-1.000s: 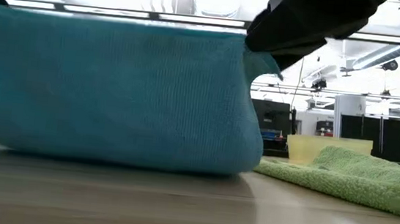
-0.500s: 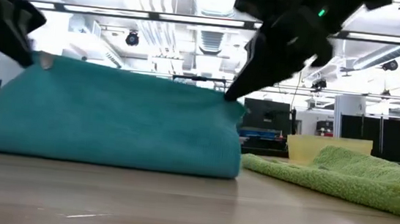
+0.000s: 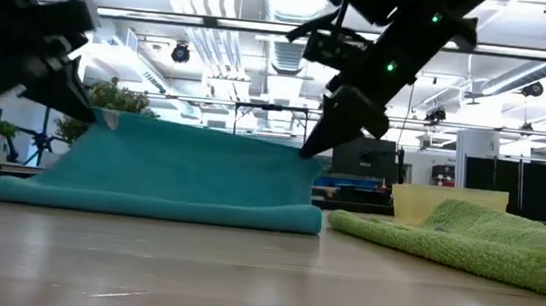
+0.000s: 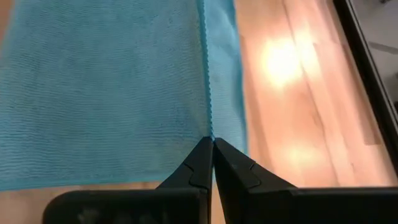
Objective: Roll microfiber towels into tight, uniform cylinder then place into a basket
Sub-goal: Fold the blue microfiber towel
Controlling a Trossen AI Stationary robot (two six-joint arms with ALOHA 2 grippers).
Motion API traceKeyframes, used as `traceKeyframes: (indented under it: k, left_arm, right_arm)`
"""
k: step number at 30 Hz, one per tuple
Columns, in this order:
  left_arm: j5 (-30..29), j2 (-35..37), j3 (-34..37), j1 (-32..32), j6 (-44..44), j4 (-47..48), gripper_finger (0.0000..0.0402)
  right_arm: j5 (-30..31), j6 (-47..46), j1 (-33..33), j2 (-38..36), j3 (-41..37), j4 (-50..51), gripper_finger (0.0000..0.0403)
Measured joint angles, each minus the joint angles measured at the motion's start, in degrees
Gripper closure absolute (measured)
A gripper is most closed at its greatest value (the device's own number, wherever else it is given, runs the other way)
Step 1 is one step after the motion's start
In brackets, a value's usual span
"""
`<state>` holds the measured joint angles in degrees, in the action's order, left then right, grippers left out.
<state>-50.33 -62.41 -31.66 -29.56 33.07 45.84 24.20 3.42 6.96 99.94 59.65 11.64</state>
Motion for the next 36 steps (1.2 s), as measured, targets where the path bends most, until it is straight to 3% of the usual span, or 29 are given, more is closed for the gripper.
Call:
traceKeyframes:
  k: [13,21,36]
  left_arm:
    - [-0.6,-8.6,0.2,10.2,-9.8,-8.6,0.0402]
    - [-0.6,-13.3,0.2,11.2,-9.4,-8.5,0.0401]
    - [-3.1,-13.9,1.7,14.0,-9.5,-10.3,0.0402]
  right_arm:
    - [-0.6,1.3,-4.7,0.0,-2.4,-0.3,0.0394]
    - [-0.6,2.1,-4.7,0.0,-3.9,-4.1,0.0394]
    - [-0.6,4.7,-5.9,3.1,-6.9,-13.4,0.0394]
